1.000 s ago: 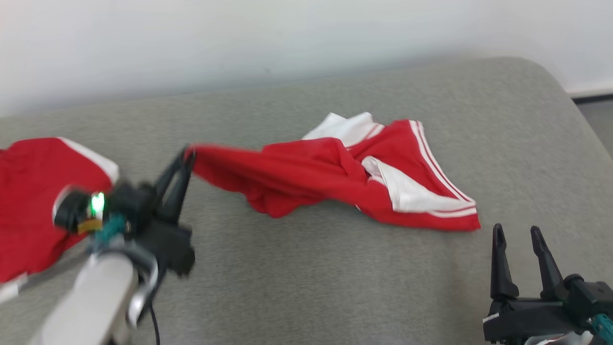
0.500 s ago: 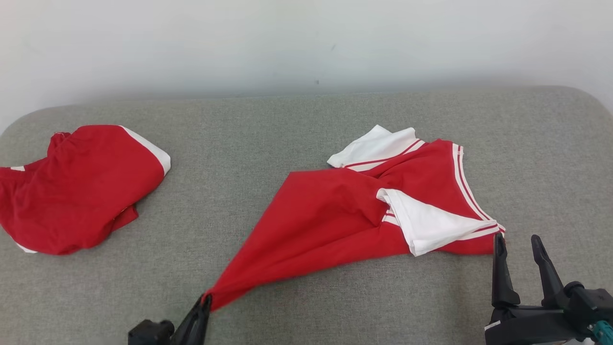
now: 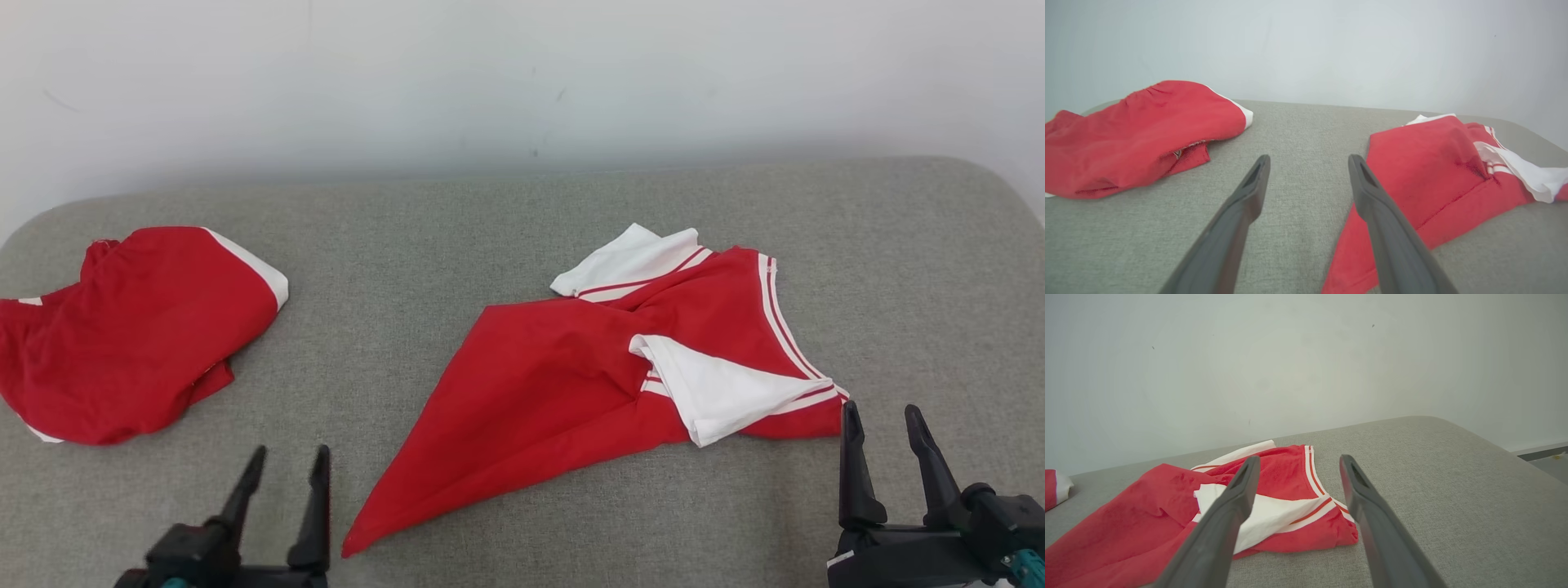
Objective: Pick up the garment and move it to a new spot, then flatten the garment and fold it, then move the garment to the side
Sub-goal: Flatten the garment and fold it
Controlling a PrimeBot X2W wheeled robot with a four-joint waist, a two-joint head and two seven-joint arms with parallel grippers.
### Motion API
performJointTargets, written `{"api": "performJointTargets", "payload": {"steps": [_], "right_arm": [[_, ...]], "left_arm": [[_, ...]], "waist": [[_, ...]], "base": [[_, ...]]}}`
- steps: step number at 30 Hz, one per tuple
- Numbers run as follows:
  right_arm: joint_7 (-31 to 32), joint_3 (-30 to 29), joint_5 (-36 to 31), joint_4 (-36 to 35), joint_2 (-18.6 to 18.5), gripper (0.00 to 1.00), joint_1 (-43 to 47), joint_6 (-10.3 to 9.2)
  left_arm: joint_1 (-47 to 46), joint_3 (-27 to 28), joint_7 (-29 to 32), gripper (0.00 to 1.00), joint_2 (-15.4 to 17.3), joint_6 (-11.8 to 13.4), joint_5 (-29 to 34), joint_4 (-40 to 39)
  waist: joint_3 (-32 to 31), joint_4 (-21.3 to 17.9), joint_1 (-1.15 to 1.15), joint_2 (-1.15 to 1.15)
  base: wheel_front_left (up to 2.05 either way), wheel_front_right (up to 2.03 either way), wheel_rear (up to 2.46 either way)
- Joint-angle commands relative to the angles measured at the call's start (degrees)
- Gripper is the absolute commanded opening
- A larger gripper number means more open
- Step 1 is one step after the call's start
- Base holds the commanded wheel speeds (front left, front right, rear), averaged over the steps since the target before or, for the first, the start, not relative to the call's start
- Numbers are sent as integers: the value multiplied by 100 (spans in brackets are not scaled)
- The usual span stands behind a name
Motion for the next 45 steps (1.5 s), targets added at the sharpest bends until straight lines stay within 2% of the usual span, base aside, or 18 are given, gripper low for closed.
{"api": "performJointTargets", "payload": {"steps": [1, 7, 16, 23, 30, 35, 40, 41, 42, 43, 45], "right_arm": [[-4, 2, -18, -8, -9, 100, 44, -13], [-4, 52, -43, 6, -3, 100, 110, -13], [-3, 176, 50, 225, -57, 100, 175, -13], [-4, 559, 148, 694, -135, 100, -147, -13], [-5, 949, 312, 1716, -102, 100, -753, -13], [-4, 967, 414, 2460, -36, 100, -1093, -13], [-3, 827, 435, 2893, 26, 100, -1261, -13], [-4, 808, 446, 2954, 41, 58, -1301, -13], [-4, 789, 472, 3029, 53, 22, -1337, -13], [-4, 785, 484, 3107, 61, 0, -1368, -13], [-5, 701, 450, 3089, 59, 0, -1442, -13]], "left_arm": [[115, 185, -17, 100, -66, -34, 102, -93], [450, 1168, -18, 100, -470, -89, 695, -564], [752, 1855, -18, 100, -869, -429, 1189, -598], [555, 2004, -19, 100, -1058, -622, 1423, -556], [420, 2040, -19, 100, -1195, -750, 1621, -509], [350, 2018, -19, 100, -1257, -818, 1670, -435], [321, 2061, -18, 100, -1290, -843, 1700, -378], [323, 2066, -19, 100, -1294, -851, 1710, -370], [328, 2072, -19, 100, -1296, -858, 1721, -365], [337, 2080, -19, 100, -1298, -865, 1730, -359], [365, 2086, -19, 100, -1310, -876, 1745, -361]], "waist": [[-38, -7, 0, 0], [-169, -26, 0, 0], [-167, 24, 0, 0], [-20, 176, 0, 0], [125, 409, 0, 0], [140, 584, 0, 0], [115, 671, 0, 0], [105, 683, 0, 0], [97, 690, 0, 0], [92, 693, 0, 0], [87, 688, 0, 0]], "base": [[0, 0, 0], [0, 0, 0], [0, 0, 0], [0, 0, 0], [0, 0, 0], [0, 0, 0], [0, 0, 0], [0, 0, 0], [0, 0, 0], [0, 0, 0], [0, 0, 0]]}}
